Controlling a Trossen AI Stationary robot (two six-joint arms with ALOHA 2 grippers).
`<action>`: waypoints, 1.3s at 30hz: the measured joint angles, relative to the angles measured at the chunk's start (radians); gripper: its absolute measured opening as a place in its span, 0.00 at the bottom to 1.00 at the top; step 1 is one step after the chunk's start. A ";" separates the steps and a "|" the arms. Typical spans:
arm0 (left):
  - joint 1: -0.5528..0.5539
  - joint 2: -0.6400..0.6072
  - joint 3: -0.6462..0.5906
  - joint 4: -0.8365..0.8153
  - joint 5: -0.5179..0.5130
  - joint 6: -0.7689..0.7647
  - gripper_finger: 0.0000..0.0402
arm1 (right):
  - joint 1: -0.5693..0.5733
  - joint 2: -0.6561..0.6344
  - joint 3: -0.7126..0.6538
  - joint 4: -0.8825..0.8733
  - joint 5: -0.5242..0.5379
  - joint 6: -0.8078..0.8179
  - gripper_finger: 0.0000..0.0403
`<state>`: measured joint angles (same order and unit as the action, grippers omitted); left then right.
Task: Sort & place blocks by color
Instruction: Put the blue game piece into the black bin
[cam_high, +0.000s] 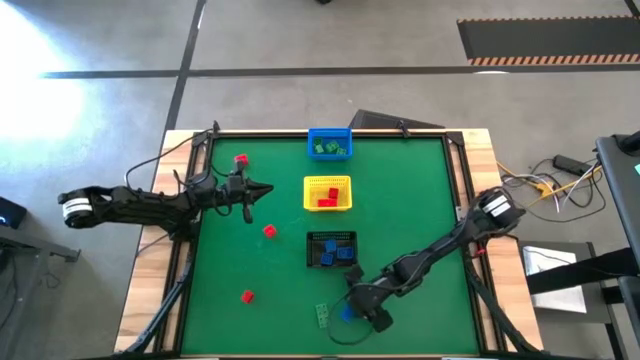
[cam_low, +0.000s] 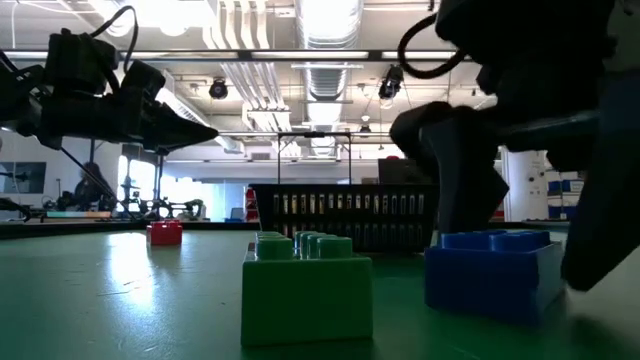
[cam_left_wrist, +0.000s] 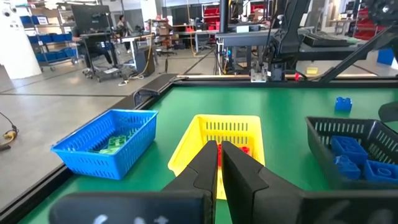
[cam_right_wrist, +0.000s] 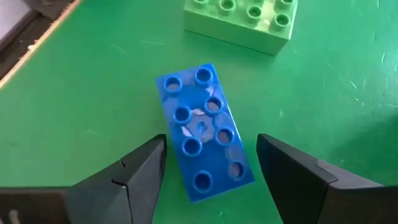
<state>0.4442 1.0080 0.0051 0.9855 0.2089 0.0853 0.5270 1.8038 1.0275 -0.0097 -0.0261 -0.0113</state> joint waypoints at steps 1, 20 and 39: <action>0.000 0.002 0.000 0.000 0.000 0.000 0.01 | -0.005 0.007 0.003 0.000 0.000 0.001 0.60; 0.000 0.005 0.002 -0.001 0.000 0.000 0.01 | -0.019 -0.032 0.079 -0.097 -0.058 0.012 0.32; 0.000 0.009 0.003 0.000 0.000 0.000 0.01 | -0.306 -0.067 0.175 -0.321 0.206 0.216 0.32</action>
<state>0.4446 1.0168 0.0078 0.9855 0.2085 0.0853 0.2211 1.7367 1.2024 -0.3309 0.1796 0.2050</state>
